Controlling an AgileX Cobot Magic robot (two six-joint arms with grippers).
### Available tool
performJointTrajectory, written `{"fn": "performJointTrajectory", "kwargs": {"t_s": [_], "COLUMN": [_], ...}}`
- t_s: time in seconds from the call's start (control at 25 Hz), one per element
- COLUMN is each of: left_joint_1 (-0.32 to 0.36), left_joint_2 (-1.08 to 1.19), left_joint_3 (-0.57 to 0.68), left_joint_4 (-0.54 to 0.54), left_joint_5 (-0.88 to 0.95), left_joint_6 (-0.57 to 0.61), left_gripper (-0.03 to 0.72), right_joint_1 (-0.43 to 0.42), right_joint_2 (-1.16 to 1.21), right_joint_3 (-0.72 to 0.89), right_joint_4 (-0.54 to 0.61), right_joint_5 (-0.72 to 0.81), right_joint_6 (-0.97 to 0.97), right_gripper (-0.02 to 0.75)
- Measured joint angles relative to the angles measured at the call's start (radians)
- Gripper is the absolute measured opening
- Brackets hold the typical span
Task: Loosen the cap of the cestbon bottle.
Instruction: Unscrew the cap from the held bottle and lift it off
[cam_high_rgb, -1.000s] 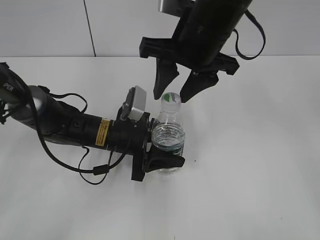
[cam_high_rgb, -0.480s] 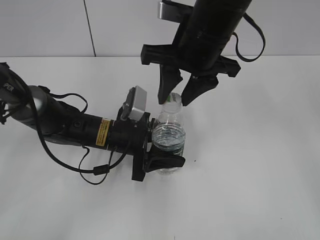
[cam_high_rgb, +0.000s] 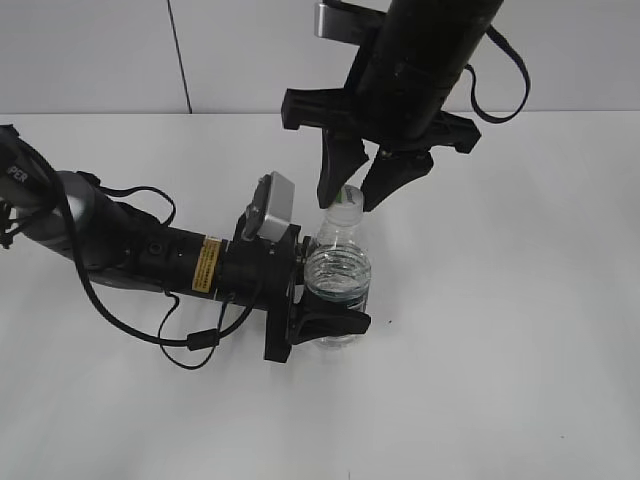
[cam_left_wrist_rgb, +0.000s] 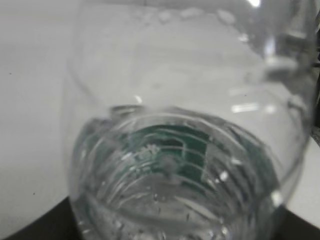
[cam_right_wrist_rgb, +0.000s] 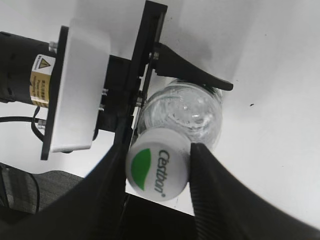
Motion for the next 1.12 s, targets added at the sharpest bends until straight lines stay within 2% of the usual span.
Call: {"fn": "performJointTrajectory", "kwargs": {"t_s": [0.28,0.84,1.12], "left_joint_1": [0.0,-0.001,-0.001], "left_joint_2": [-0.001,-0.001,-0.001], "left_joint_3": [0.0,0.0,0.0], "left_joint_4": [-0.001,-0.002,-0.002], "left_joint_5": [0.002,0.005,0.005], "left_joint_6": [0.0,0.011,0.011], "left_gripper": [0.406,0.406,0.406], "right_joint_1": [0.0,0.0,0.0], "right_joint_2": [0.0,0.0,0.0], "right_joint_3": [0.0,-0.002,-0.002], "right_joint_4": [0.0,0.005,0.005], "right_joint_5": [0.003,0.005,0.006], "right_joint_6": [-0.079,-0.791,-0.999], "right_gripper": [0.3,0.295,0.295]}}
